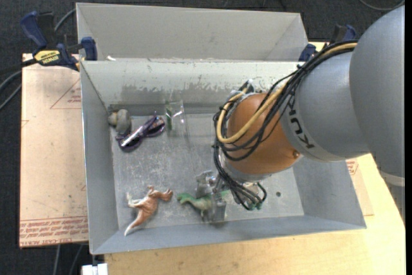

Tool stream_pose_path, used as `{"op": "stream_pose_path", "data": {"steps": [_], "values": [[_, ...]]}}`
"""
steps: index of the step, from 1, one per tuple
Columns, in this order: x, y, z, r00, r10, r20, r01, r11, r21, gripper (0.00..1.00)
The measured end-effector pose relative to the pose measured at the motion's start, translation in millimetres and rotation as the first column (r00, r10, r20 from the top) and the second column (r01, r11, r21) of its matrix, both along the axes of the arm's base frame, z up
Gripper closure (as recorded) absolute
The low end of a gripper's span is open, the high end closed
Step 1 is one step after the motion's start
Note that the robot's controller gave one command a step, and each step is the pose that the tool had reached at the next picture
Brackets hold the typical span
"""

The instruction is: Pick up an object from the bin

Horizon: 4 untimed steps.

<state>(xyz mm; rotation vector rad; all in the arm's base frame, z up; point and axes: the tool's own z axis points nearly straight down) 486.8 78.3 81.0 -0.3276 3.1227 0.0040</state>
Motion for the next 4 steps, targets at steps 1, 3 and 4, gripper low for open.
{"op": "stream_pose_path", "data": {"steps": [1, 3, 4], "values": [[0.0, -0.1, 0.0, 1.0, 0.0, 0.0, 0.0, 1.0, 0.0, 1.0], [24.7, -2.9, -10.1, 1.0, 0.003, 0.003, -0.003, 1.0, 0.003, 1.0], [24.9, -3.0, -10.1, 1.0, 0.003, 0.004, -0.003, 1.0, 0.003, 1.0]]}}
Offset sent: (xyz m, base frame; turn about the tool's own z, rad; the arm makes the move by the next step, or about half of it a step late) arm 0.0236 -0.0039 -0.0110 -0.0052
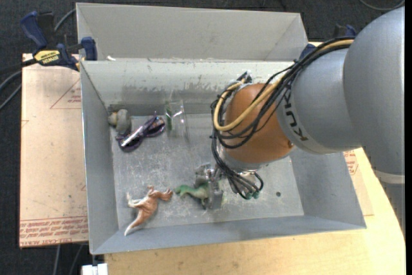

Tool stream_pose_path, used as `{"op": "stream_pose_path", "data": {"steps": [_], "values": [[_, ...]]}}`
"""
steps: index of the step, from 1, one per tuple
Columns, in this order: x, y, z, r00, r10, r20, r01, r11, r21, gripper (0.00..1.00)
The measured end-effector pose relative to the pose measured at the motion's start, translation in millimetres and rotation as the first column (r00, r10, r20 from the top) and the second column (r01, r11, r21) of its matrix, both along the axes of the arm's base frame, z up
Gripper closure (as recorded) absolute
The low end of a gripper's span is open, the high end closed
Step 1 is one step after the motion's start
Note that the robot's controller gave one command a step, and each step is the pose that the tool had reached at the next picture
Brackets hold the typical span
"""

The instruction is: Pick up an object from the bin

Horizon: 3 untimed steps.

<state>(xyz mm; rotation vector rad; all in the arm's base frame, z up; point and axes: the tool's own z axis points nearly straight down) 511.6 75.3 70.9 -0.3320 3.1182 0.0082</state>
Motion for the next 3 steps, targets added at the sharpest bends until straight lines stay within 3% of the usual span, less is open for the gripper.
{"op": "stream_pose_path", "data": {"steps": [3], "values": [[0.6, -0.1, 0.1, 1.0, -0.001, 0.003, 0.001, 1.0, 0.0, 1.0]]}}
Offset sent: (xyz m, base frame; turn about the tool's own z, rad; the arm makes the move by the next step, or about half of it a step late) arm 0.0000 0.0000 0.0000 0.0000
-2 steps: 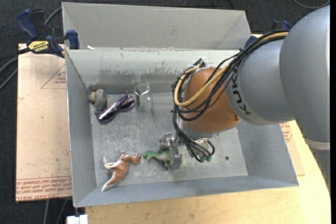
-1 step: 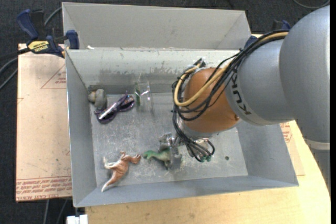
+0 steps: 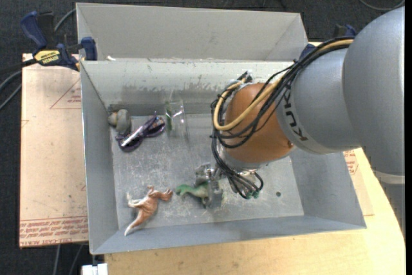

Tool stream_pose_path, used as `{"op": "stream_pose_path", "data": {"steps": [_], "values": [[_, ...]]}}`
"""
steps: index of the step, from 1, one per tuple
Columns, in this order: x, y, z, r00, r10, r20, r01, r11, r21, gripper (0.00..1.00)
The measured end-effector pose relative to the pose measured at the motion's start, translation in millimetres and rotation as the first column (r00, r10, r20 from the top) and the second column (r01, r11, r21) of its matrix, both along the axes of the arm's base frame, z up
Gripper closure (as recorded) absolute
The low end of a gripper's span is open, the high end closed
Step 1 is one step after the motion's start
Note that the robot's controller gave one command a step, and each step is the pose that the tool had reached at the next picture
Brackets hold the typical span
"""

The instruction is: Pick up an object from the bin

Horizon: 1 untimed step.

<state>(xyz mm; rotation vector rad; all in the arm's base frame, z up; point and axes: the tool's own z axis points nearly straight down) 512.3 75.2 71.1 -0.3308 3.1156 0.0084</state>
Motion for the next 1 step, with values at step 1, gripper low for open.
{"op": "stream_pose_path", "data": {"steps": [1], "values": [[19.0, 15.8, 119.8, 1.0, -0.023, 0.002, 0.023, 1.0, 0.001, 1.0]]}}
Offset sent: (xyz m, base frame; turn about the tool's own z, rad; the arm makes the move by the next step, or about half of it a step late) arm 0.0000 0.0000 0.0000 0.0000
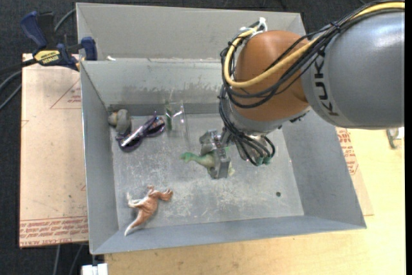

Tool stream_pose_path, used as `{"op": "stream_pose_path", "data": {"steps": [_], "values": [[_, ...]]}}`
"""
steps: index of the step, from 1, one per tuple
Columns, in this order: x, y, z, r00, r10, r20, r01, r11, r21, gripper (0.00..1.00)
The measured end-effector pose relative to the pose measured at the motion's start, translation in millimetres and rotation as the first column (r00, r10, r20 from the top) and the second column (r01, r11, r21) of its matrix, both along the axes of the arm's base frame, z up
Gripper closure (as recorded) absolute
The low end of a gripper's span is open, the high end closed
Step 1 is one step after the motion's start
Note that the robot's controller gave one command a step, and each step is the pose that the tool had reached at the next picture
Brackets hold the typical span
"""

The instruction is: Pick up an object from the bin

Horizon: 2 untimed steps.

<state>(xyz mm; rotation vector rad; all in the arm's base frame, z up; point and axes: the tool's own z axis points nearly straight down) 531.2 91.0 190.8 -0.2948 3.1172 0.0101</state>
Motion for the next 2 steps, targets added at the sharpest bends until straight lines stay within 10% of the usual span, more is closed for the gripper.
{"op": "stream_pose_path", "data": {"steps": [1, 2], "values": [[0.0, -0.1, 0.0, 1.0, -0.001, 0.0, 0.001, 1.0, 0.0, 1.0], [50.4, 9.2, 140.6, 0.998, 0.057, 0.004, -0.057, 0.998, 0.0, 1.0]]}}
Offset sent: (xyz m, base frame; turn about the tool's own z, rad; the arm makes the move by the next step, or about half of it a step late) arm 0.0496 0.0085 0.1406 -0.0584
